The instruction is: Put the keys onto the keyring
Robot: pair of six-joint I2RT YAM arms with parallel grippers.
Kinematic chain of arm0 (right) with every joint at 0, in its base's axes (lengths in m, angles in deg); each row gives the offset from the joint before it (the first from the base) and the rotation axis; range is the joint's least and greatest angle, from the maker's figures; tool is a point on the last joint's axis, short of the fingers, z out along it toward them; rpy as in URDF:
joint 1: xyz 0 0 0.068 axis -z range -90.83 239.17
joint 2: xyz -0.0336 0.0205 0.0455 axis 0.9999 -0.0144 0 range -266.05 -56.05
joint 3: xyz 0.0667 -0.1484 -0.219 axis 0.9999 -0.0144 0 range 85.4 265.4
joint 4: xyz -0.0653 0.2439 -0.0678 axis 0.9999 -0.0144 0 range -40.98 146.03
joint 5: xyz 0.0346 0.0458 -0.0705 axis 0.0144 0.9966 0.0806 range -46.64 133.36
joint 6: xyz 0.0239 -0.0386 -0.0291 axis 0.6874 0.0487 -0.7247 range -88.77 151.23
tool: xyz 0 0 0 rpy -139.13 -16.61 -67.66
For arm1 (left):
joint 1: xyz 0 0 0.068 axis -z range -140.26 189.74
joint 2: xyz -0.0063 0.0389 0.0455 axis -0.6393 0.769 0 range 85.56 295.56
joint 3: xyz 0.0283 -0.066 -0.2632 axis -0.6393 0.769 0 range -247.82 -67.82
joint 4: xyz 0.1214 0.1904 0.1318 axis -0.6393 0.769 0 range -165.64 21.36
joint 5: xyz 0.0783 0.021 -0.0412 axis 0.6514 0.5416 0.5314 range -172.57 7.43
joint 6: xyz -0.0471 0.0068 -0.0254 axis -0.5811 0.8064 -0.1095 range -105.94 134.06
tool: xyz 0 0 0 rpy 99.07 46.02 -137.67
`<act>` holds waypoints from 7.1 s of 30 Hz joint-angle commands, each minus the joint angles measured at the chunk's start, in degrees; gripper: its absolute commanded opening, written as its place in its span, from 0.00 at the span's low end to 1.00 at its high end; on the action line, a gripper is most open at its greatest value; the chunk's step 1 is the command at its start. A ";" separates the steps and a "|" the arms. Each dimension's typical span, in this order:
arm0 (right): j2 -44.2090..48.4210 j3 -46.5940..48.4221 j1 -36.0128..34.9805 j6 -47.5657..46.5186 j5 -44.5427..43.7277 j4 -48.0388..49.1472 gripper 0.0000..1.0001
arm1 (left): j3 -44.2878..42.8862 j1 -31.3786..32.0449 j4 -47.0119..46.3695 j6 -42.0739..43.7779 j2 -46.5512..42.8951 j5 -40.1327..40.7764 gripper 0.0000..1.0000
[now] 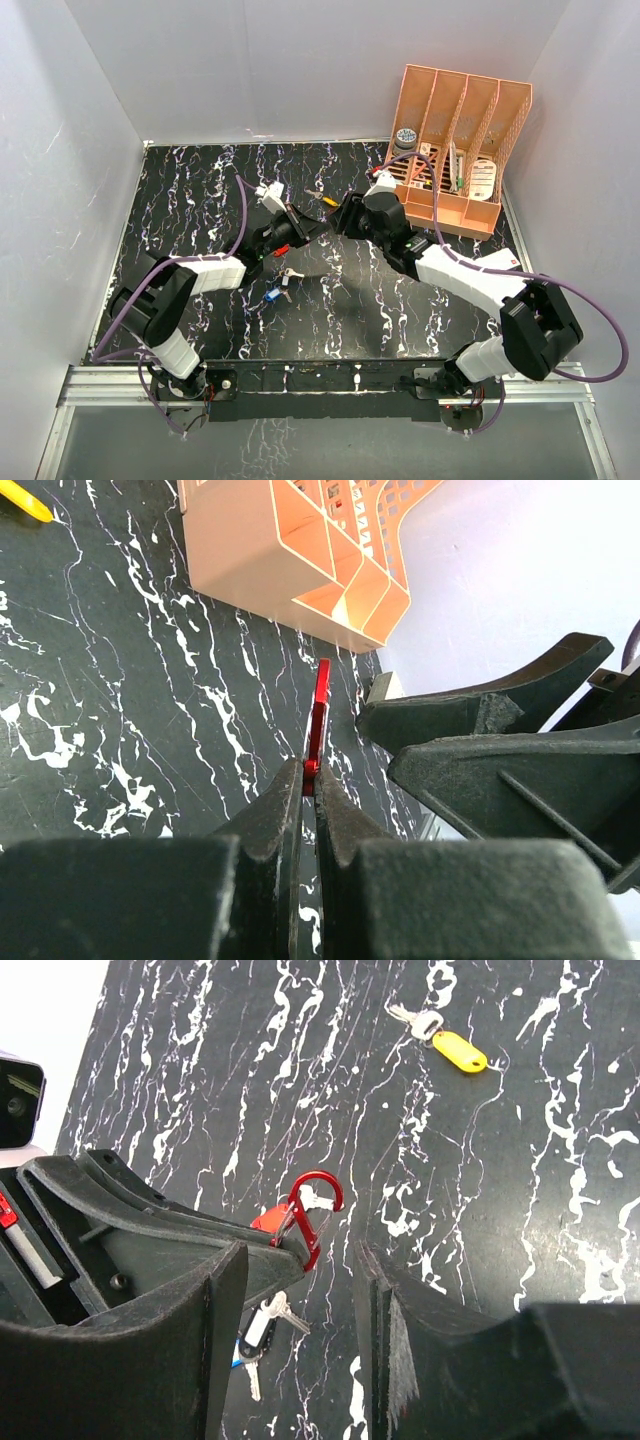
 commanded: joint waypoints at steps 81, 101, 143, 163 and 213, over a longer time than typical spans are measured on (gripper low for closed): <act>-5.30 6.77 0.20 -7.38 -12.22 -10.21 0.00 | -12.10 -0.69 46.31 22.90 -4.61 18.61 0.65; -8.01 8.05 0.11 -7.80 -8.60 -10.61 0.00 | -7.81 -5.06 41.13 20.92 -1.34 19.60 0.58; -9.41 8.63 0.11 -7.89 -8.08 -10.15 0.00 | -9.87 -7.16 32.91 23.14 5.58 18.33 0.42; -9.54 8.67 0.10 -8.06 -8.02 -10.12 0.00 | -8.98 -8.14 28.53 23.56 7.67 15.52 0.32; -9.62 8.89 0.09 -8.11 -8.07 -10.41 0.00 | -7.42 -8.87 27.48 23.71 8.70 13.46 0.15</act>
